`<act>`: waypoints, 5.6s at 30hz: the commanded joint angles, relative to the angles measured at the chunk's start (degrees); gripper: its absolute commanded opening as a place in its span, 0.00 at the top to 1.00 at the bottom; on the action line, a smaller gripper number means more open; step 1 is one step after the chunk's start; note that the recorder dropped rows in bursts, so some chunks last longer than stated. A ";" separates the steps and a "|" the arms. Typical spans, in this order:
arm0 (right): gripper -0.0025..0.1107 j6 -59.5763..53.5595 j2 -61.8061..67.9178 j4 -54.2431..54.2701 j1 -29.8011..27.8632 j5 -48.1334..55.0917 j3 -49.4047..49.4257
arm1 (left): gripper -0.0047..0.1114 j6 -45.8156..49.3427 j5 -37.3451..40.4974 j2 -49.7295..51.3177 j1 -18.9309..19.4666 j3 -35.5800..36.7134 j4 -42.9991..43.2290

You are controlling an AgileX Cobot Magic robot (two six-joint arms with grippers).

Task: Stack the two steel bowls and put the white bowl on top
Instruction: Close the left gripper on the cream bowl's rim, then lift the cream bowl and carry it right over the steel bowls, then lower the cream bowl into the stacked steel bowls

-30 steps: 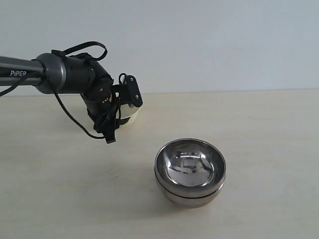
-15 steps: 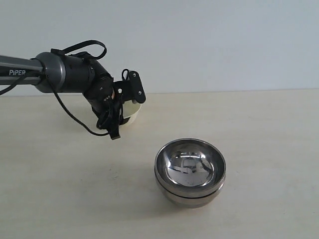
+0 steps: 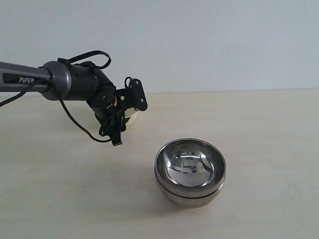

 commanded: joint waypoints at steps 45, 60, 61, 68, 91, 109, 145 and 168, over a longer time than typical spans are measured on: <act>0.98 -0.10 -0.37 -0.08 -0.19 -0.51 -0.02 | 0.93 -3.00 28.67 -13.70 1.32 3.02 -16.85; 0.98 -0.10 -0.37 -0.08 -0.19 -0.51 -0.02 | 0.93 -2.86 26.81 -39.91 0.49 32.85 -26.79; 0.98 -0.10 -0.37 -0.08 -0.19 -0.51 -0.02 | 0.93 -2.86 27.33 -40.71 0.49 33.25 -26.67; 0.98 -0.10 -0.37 -0.08 -0.19 -0.51 -0.02 | 0.93 -3.90 28.46 -43.48 -6.58 33.37 -20.15; 0.98 -0.10 -0.37 -0.08 -0.19 -0.51 -0.02 | 0.93 -4.83 27.19 -38.25 -16.29 26.17 -15.60; 0.98 -0.10 -0.37 -0.08 -0.19 -0.51 -0.02 | 0.93 -5.50 28.71 -27.28 -22.10 11.17 -12.80; 0.98 -0.10 -0.37 -0.08 -0.19 -0.51 -0.02 | 0.93 -5.70 26.87 -13.23 -30.08 -1.53 -15.46; 0.98 -0.10 -0.37 -0.08 -0.19 -0.51 -0.02 | 0.93 -3.58 26.97 -11.02 -30.08 -1.53 -20.35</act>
